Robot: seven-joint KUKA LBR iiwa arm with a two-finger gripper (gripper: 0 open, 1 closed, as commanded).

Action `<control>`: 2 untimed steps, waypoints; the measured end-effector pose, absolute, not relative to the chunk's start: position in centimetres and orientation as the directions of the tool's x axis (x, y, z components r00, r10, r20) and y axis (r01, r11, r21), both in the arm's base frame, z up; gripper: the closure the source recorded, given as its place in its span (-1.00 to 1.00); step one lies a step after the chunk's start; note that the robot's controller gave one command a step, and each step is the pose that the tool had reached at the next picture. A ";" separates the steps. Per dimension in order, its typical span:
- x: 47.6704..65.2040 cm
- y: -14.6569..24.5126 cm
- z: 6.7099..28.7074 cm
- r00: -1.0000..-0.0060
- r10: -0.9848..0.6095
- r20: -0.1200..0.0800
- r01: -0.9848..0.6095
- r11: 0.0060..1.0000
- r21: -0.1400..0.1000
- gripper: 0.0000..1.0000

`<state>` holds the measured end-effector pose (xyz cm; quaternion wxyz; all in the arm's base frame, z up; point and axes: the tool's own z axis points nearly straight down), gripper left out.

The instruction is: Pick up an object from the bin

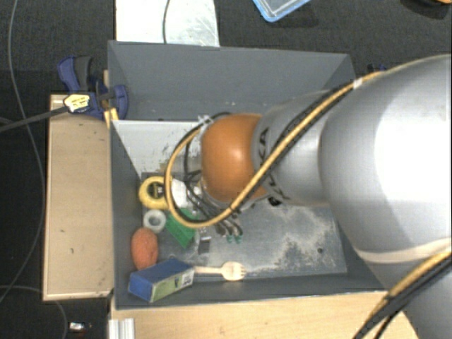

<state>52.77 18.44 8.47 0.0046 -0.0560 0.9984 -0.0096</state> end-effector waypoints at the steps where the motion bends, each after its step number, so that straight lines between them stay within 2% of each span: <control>1: 52.9 18.5 10.0 -0.994 -0.111 -0.013 -0.111 0.994 -0.018 1.00; 2: 52.9 18.5 10.8 -0.994 -0.111 -0.016 -0.110 0.994 -0.017 1.00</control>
Offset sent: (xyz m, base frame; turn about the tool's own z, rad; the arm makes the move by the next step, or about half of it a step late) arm 0.0011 0.0002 0.0263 0.0006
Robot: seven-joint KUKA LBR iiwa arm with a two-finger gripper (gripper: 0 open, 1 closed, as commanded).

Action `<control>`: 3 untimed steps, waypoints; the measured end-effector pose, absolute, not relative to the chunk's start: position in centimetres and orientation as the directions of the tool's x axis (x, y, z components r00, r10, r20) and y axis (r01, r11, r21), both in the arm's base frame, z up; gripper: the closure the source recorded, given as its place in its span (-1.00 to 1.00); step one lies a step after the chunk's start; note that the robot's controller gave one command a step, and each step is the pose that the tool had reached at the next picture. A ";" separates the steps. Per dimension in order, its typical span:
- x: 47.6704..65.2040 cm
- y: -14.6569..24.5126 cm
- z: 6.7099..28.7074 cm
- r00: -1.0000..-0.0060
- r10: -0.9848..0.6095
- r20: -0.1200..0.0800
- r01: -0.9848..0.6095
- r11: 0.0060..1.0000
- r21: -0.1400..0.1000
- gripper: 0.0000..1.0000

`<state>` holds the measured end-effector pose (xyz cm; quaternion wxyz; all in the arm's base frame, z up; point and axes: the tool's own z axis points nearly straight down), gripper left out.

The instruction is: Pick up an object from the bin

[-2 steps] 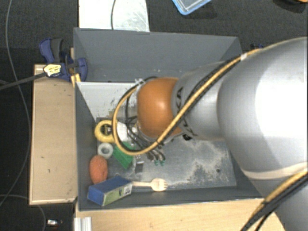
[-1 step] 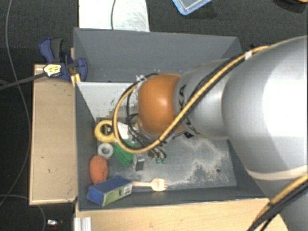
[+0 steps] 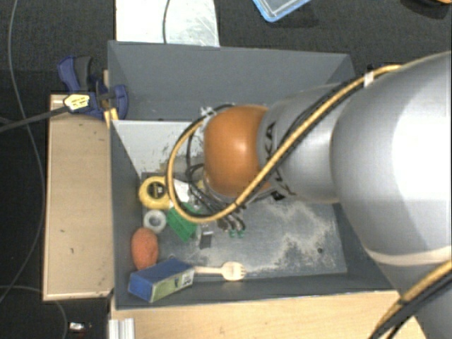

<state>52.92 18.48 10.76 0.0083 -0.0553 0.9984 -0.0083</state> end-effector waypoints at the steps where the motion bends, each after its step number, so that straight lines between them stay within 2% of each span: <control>1: 52.7 18.4 14.7 -0.994 -0.109 -0.007 -0.109 0.994 -0.019 1.00; 2: 52.9 18.5 18.7 -0.994 -0.109 -0.016 -0.109 0.994 -0.017 1.00; 3: 52.9 18.5 22.0 -0.994 -0.109 -0.015 -0.108 0.994 -0.017 1.00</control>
Offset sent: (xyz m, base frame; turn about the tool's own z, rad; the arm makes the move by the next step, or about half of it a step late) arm -0.0027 -0.0008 0.0279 0.0009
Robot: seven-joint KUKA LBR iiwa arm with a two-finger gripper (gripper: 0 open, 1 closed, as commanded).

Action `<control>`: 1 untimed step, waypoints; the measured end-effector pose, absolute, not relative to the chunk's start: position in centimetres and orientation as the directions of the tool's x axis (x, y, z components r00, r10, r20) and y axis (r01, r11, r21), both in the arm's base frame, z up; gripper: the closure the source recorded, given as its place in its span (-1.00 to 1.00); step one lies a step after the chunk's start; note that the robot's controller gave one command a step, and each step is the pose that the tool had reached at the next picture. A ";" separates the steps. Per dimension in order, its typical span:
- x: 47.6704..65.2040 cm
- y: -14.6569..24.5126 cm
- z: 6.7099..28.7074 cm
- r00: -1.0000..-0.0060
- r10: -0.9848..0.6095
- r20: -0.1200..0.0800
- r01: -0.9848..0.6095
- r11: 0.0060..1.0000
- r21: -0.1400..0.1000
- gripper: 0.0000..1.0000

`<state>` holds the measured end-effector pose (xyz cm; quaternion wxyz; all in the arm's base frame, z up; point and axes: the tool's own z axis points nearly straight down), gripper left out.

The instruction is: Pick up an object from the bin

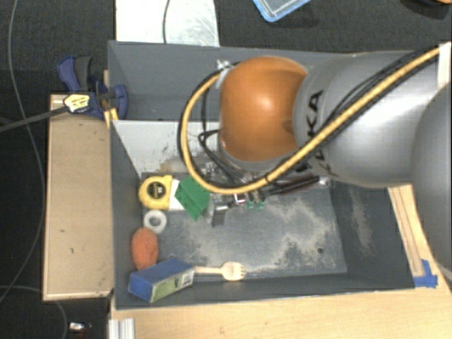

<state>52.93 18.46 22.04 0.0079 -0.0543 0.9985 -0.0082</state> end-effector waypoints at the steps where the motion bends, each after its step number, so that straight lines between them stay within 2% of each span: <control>1: 53.0 18.5 25.1 -0.994 -0.109 -0.016 -0.109 0.994 -0.017 1.00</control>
Offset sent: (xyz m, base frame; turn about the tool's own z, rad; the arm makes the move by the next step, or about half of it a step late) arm 0.0003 0.0001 0.0209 -0.0005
